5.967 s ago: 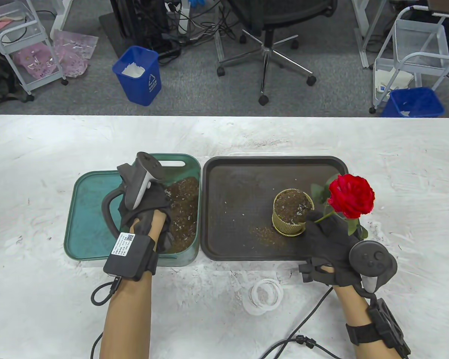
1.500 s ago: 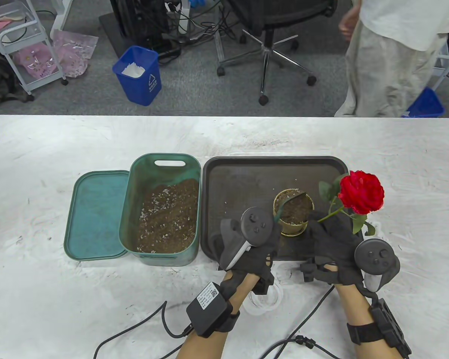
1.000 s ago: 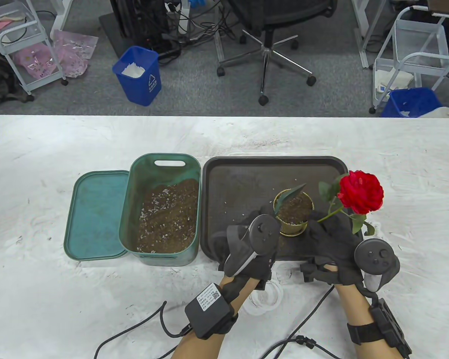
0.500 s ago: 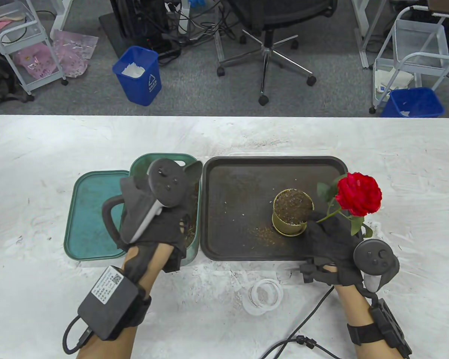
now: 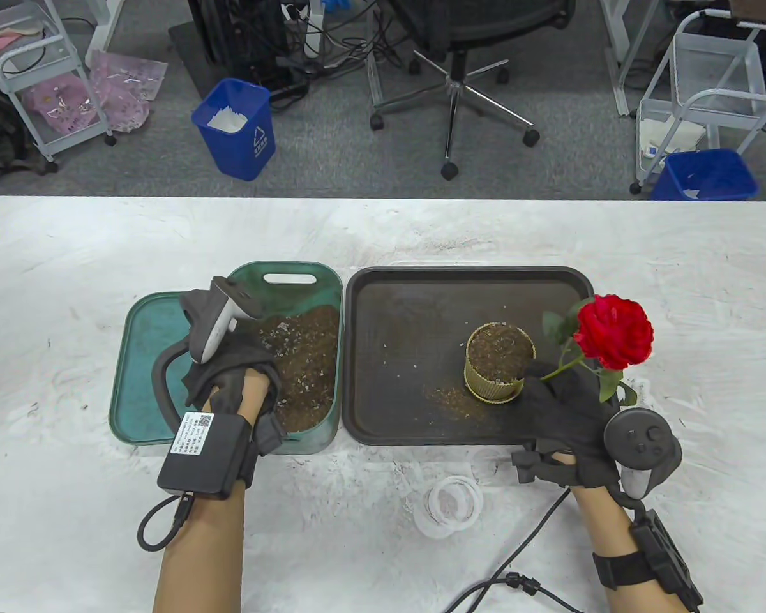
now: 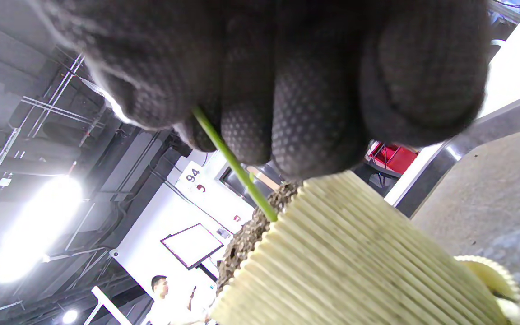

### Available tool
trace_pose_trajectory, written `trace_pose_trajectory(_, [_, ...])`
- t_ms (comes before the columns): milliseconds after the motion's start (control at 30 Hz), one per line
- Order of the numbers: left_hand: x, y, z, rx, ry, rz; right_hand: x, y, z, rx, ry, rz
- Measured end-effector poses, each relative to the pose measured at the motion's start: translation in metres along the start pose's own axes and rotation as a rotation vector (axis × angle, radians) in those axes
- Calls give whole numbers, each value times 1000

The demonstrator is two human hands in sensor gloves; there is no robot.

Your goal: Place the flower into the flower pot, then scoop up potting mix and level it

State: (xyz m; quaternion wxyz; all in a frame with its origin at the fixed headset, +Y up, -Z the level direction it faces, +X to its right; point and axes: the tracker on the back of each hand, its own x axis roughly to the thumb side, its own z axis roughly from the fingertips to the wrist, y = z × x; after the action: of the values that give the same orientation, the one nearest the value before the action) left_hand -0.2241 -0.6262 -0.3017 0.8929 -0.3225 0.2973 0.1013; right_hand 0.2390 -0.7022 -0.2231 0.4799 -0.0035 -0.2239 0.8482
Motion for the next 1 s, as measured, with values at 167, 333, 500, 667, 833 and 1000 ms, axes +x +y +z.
trace_pose_trajectory(167, [-1, -8, -18, -30, 14, 129, -1, 0, 0, 0, 0, 1])
trace_pose_trajectory(333, [3, -14, -33, -110, -15, 271, -1, 0, 0, 0, 4, -2])
trace_pose_trajectory(500, [13, -17, -44, -167, -43, 357, -1, 0, -1, 0, 3, -1])
trace_pose_trajectory(667, [26, -24, -54, -259, -92, 363, -1, -1, -1, -1, 6, -3])
trace_pose_trajectory(833, [32, -28, -57, -278, -108, 330, -1, -1, -1, 0, 7, -4])
trace_pose_trajectory(1000, [37, -33, -56, -350, -174, 386, -1, 0, -1, 1, 3, 0])
